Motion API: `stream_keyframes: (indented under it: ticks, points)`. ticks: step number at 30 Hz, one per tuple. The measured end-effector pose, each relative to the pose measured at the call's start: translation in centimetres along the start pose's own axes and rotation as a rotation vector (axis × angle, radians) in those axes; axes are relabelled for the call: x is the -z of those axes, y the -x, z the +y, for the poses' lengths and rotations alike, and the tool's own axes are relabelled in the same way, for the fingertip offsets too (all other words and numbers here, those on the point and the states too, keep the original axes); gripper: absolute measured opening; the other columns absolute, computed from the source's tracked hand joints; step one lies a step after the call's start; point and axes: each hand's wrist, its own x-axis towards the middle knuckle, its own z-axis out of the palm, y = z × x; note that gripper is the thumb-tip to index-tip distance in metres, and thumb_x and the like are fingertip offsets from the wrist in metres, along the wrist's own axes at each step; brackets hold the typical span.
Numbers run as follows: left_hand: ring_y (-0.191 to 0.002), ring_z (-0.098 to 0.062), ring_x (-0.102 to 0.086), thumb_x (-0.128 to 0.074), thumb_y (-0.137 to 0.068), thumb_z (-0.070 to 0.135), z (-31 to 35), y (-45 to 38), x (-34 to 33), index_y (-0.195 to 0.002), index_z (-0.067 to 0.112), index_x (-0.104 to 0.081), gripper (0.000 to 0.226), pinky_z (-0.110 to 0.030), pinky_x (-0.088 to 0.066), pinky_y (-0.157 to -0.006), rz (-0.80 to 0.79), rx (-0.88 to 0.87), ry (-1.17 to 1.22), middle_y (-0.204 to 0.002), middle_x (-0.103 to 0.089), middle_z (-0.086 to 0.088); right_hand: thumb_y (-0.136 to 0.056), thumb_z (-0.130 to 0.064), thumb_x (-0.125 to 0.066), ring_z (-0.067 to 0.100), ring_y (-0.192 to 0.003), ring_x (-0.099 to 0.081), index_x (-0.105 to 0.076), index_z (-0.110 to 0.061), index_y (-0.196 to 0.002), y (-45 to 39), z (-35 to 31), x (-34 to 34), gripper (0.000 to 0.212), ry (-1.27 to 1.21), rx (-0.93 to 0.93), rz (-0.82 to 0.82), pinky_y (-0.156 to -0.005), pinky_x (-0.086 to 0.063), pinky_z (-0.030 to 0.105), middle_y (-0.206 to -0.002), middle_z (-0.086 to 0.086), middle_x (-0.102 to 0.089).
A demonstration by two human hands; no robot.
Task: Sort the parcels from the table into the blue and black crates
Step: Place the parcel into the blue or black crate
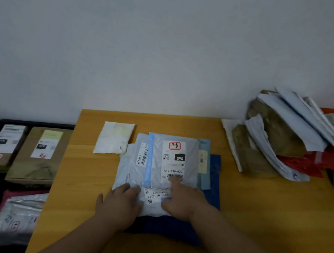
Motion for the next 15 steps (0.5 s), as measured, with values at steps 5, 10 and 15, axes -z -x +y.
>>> stream_keyframes:
  ticks: [5, 10, 15]
  points:
    - [-0.14, -0.021, -0.033, -0.039, -0.096, 0.056, -1.1, 1.8, 0.4, -0.135, 0.043, -0.045, 0.042, -0.055, -0.016, -0.117, 0.072, -0.017, -0.013, -0.151, -0.032, 0.009, -0.098, -0.038, -0.037, 0.028, -0.104, -0.056, -0.04, -0.019, -0.13, 0.5, -0.5, -0.5, 0.037, -0.152, -0.096, 0.292, -0.092, -0.047, 0.04, -0.122, 0.009, -0.058]
    - [-0.139, -0.019, -0.032, -0.044, -0.094, 0.054, -0.8, 2.0, 1.2, -0.141, 0.037, -0.041, 0.05, -0.046, -0.021, -0.117, 0.202, -0.042, -0.005, -0.152, -0.029, 0.006, -0.098, -0.044, -0.041, 0.032, -0.127, -0.038, -0.036, -0.028, -0.144, -0.2, 1.3, 0.0, 0.049, -0.187, -0.253, 0.39, -0.101, -0.04, 0.042, -0.142, 0.014, -0.034]
    - [-0.147, -0.018, -0.018, -0.044, -0.097, 0.049, 0.7, 1.4, 2.4, -0.152, 0.035, -0.021, 0.061, -0.047, -0.016, -0.119, 0.184, -0.067, 0.043, -0.161, -0.015, 0.004, -0.096, -0.046, -0.045, 0.036, -0.14, -0.027, -0.017, -0.036, -0.154, -2.4, 2.5, 1.1, 0.066, -0.363, -0.276, 0.263, -0.113, -0.032, 0.047, -0.159, 0.014, -0.014]
